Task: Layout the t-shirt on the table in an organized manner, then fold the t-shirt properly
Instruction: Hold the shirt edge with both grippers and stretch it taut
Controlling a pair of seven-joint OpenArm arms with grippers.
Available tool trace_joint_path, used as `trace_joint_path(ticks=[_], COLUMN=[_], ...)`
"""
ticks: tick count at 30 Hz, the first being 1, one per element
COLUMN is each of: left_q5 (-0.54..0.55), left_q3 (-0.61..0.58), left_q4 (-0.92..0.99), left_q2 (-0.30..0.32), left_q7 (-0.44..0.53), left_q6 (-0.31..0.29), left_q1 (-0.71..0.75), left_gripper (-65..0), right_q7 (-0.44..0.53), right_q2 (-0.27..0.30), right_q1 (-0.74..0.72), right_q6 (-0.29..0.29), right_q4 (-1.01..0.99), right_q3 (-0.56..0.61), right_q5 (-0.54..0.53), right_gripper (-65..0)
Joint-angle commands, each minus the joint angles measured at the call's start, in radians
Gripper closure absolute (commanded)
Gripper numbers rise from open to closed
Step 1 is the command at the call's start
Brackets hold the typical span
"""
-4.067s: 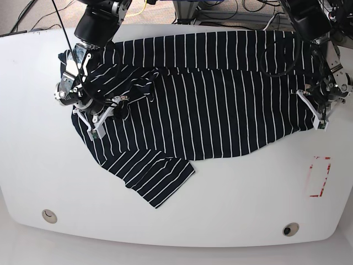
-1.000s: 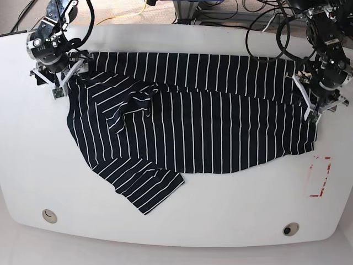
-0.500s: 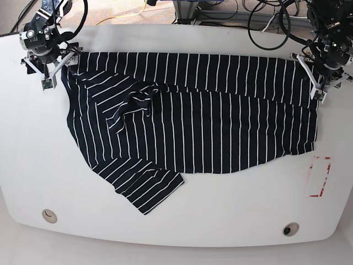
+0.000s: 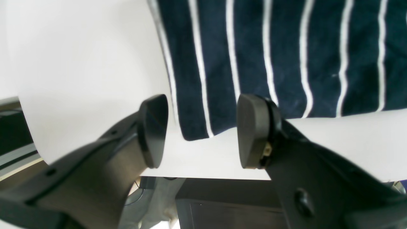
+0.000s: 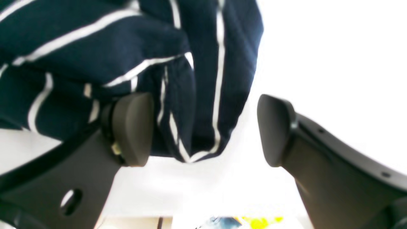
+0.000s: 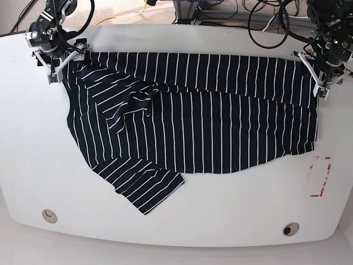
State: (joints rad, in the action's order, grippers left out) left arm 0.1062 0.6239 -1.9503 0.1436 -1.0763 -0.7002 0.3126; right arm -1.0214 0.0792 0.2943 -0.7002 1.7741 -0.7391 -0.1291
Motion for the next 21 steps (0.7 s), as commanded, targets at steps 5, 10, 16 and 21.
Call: trace_joint_path(ticks=[5,10,16,21], left_q5=[0.005,0.005,0.003,0.003], left_q3=[0.052,0.104,0.161,0.166], left_q4=[-0.014,-0.013,-0.007,0.045], left_q2=[0.014,0.014,0.014,0.018], left_q7=[0.009,0.009,0.009,0.009], left_q6=[0.002,0.002,0.002,0.002], left_q1=[-0.003,-0.007,-0.031,-0.054], left_gripper=[-32.5,-32.5,-32.8,-32.9], right_q7=[0.002,0.033,0.054,0.054], right_q2=[0.008,0.008,0.012,0.011], right_q1=[-0.019,-0.017,-0.016,-0.016], right_q6=[0.002,0.002,0.002,0.002], right_q4=[-0.052,-0.079,-0.093,-0.093], right_q3=[0.0,0.0,0.003,0.005], right_q5=[0.013,0.013,0.013,0.013], right_gripper=[-41.1,-23.6,-10.9,-10.9])
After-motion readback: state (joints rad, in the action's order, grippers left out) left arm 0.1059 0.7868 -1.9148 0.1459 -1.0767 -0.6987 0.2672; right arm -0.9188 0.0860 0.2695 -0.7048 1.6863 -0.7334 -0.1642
